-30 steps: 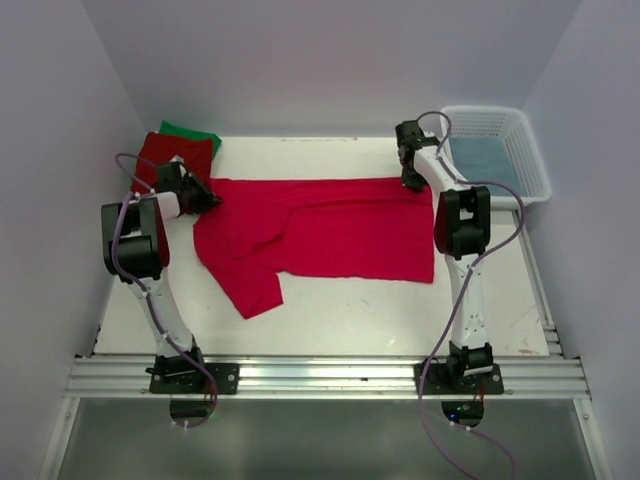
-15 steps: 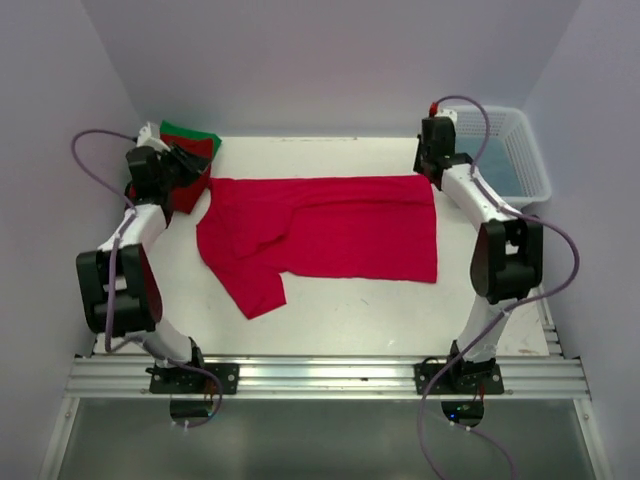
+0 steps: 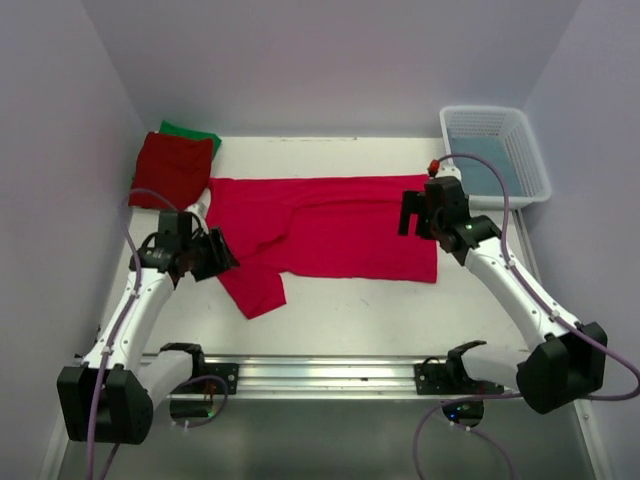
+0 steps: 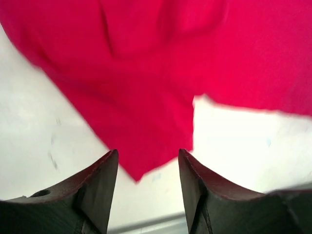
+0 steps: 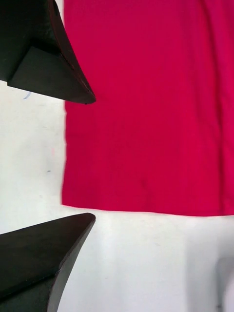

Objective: Fold and stack the t-shirts
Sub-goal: Fold the flattened tshirt in 1/3 of the way, then grap the side of the flattened tshirt closest away from the robot with both arms

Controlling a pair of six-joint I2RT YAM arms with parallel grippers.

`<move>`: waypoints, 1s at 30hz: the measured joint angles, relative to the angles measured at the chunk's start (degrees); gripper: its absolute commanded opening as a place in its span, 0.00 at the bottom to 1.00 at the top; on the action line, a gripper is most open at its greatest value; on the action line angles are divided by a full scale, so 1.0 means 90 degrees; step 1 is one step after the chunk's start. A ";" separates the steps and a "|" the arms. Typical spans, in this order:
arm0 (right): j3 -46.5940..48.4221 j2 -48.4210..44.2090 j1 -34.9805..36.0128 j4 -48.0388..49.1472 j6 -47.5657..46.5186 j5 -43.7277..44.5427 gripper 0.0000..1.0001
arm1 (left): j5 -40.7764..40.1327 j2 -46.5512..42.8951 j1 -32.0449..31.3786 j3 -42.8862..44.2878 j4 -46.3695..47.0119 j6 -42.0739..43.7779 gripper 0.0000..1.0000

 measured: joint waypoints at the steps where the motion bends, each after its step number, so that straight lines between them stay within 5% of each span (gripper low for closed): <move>1: -0.0143 -0.0168 0.0002 -0.0177 0.0080 -0.0019 0.99 | 0.0041 -0.0078 -0.0107 -0.0153 -0.0362 0.0029 0.55; 10: -0.0733 -0.1285 0.0090 -0.0886 0.0461 -0.0158 0.99 | 0.0024 -0.0338 -0.0818 -0.0639 -0.1460 0.0182 0.45; 16: -0.1059 -0.1156 0.0090 -0.0957 0.0527 -0.0325 0.99 | -0.0291 0.0804 -0.1732 -0.0797 -0.1338 0.0041 0.40; 30: -0.1151 -0.1083 0.0095 -0.0967 0.0522 -0.0338 0.99 | -0.1178 0.2982 -0.2980 0.0670 -0.0440 -0.0202 0.36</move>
